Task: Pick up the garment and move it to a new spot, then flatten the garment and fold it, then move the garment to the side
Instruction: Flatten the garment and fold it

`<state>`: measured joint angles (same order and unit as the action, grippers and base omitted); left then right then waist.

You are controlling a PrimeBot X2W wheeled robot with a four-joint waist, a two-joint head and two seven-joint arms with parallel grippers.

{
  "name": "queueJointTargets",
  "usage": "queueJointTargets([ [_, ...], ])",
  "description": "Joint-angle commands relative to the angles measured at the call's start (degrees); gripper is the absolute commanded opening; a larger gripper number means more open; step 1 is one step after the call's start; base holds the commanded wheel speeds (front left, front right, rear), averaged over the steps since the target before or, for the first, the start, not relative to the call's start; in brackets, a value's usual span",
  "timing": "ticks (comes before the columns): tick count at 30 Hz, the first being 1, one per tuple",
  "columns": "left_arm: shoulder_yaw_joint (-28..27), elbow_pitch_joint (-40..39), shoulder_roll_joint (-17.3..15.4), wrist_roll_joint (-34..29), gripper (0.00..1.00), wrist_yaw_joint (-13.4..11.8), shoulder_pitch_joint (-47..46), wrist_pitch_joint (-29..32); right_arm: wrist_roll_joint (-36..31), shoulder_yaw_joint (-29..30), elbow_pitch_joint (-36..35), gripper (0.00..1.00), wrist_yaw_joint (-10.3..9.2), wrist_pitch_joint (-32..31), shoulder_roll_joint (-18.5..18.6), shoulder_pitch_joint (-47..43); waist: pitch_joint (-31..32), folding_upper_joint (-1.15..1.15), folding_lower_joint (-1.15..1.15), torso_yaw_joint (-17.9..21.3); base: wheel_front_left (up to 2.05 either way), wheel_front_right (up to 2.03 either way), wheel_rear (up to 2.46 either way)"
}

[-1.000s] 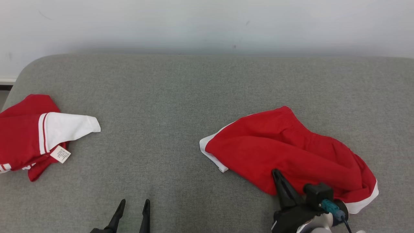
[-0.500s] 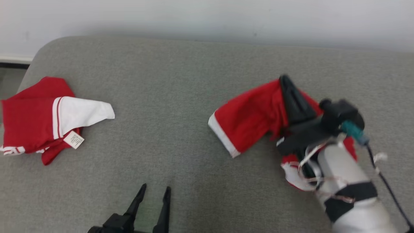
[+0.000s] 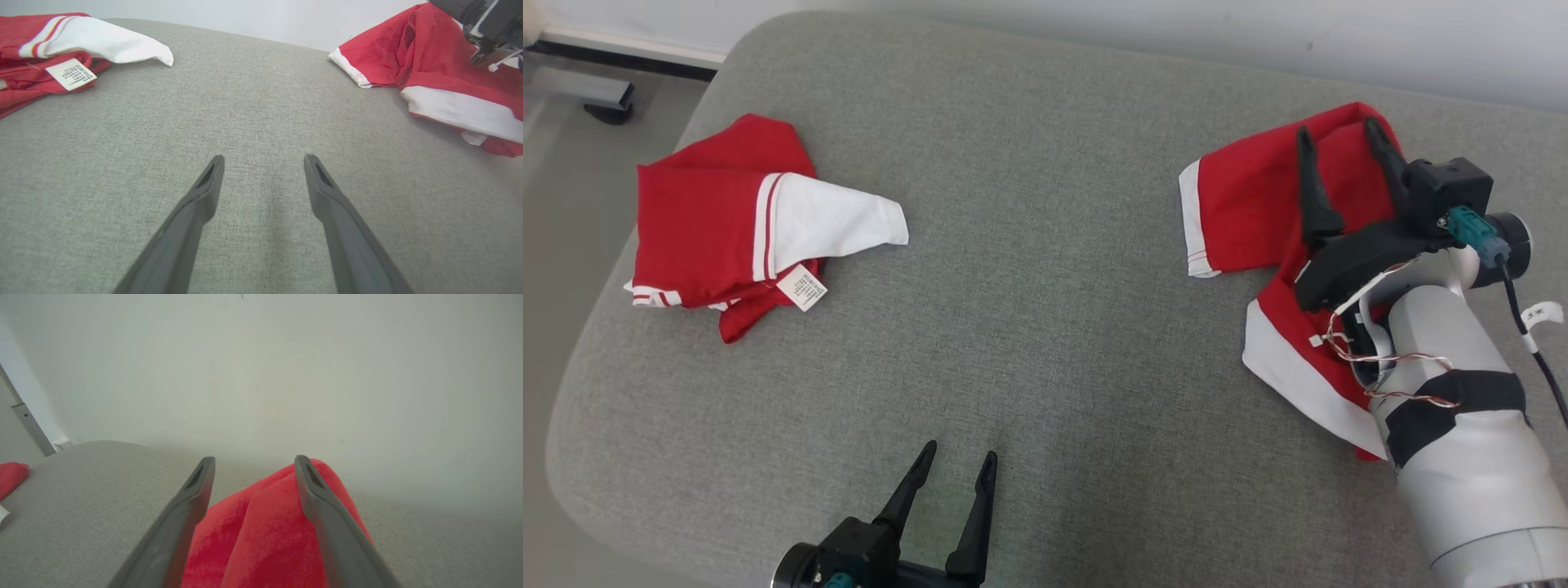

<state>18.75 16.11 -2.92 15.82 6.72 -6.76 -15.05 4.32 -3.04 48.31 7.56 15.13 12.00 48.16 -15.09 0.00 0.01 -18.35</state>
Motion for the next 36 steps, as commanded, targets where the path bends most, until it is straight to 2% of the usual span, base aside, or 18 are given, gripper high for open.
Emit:
queueJointTargets([
  [1,-0.3,-0.2,0.1,0.1,1.00,-0.3,0.2,-0.2,0.3,0.6,-1.3,1.00,-0.14,0.0,-0.6,-1.3,-1.1,0.00,-0.01,-0.6,0.00,0.00,0.00],
  [7,-2.1,-0.2,0.0,-0.6,1.00,-0.5,0.8,-0.2,5.5,-0.9,-12.3,1.00,-0.14,0.0,-1.9,-9.5,0.3,0.00,-0.01,3.9,0.00,0.00,0.00],
  [12,-3.3,-0.3,0.0,-1.4,1.00,-0.3,0.4,-0.2,9.9,-0.6,-21.9,1.00,-0.14,0.0,-1.3,-19.3,1.8,0.00,-0.01,7.7,0.00,0.00,0.00],
  [17,-4.1,-0.4,0.0,-2.3,1.00,0.1,0.9,-0.2,12.4,1.1,-26.8,1.00,-0.14,0.0,-2.2,-29.2,3.1,0.00,-0.01,10.5,0.00,0.00,0.00],
  [23,-4.2,0.7,0.0,-2.5,1.00,0.2,1.6,-0.2,13.2,1.2,-26.4,1.00,-0.14,0.0,-3.7,-36.4,3.7,0.00,-0.01,11.9,0.00,0.00,0.00],
  [33,-4.0,1.1,0.0,-2.4,1.00,0.6,2.1,-0.2,14.2,-0.9,-22.7,1.00,-0.14,0.0,-4.5,-37.4,3.8,0.00,-0.01,10.7,0.00,0.00,0.00],
  [36,-4.2,1.1,0.0,-2.4,1.00,0.7,1.9,-0.2,14.6,-1.5,-21.0,0.91,-0.14,0.0,-4.5,-36.4,3.8,0.00,-0.01,10.1,0.00,0.00,0.00],
])
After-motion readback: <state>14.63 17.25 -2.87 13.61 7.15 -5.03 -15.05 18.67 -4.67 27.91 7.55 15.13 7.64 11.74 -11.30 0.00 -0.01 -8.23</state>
